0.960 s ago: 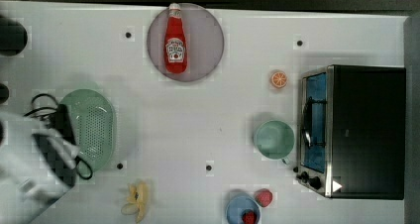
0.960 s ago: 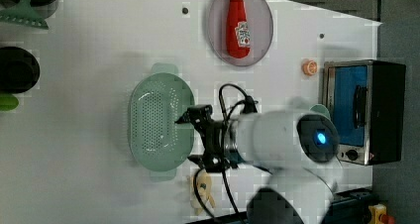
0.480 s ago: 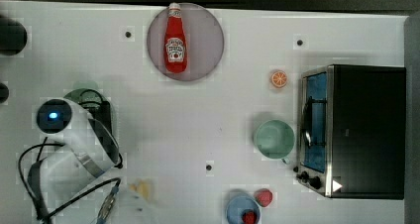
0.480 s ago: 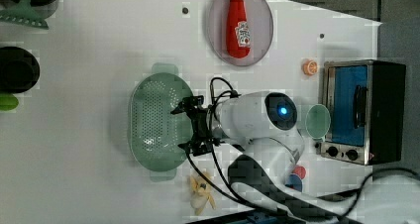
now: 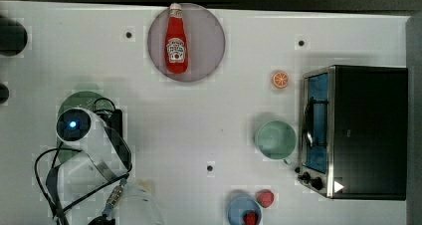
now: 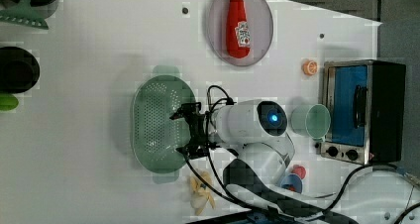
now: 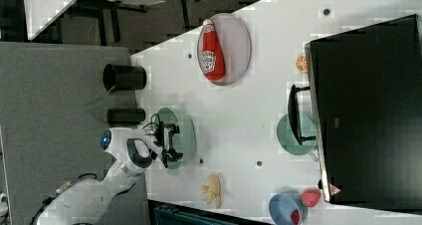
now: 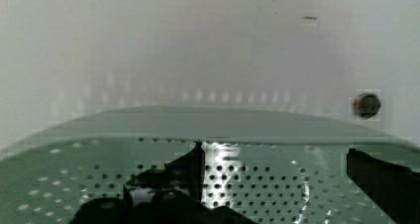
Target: Drag strainer left to right.
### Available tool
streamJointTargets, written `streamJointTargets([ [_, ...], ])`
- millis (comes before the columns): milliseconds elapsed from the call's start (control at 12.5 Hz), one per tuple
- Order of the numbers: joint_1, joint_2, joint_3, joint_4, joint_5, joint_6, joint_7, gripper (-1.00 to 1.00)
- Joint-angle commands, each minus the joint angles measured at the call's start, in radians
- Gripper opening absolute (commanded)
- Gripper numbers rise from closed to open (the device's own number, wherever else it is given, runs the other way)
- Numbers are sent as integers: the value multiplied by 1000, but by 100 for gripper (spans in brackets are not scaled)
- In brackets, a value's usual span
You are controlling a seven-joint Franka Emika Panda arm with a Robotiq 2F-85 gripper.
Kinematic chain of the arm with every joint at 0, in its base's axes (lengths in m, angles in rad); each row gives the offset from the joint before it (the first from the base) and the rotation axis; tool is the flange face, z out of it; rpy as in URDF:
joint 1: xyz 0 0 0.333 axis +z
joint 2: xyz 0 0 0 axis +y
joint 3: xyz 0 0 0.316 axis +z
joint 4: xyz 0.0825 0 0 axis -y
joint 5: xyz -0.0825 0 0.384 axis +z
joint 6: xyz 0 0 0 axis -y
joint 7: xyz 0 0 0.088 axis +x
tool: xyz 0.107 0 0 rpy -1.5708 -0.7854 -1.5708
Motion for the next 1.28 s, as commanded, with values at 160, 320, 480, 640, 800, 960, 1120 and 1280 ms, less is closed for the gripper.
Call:
streamJointTargets([
  [160, 2, -19, -43, -25, -31, 38, 54, 100],
  [320, 2, -26, -72, -44, -53, 43, 53, 100],
  [480, -5, -42, -95, -62, -64, 55, 53, 100],
  [640, -15, -70, -123, -85, -64, 55, 52, 100],
  [800, -26, -99, -149, -107, -65, 55, 34, 100],
  [960, -38, -121, -174, -127, -65, 55, -9, 100],
  [1120, -53, -132, -197, -144, -65, 54, -53, 100],
  [1280, -69, -136, -221, -152, -65, 56, -107, 100],
])
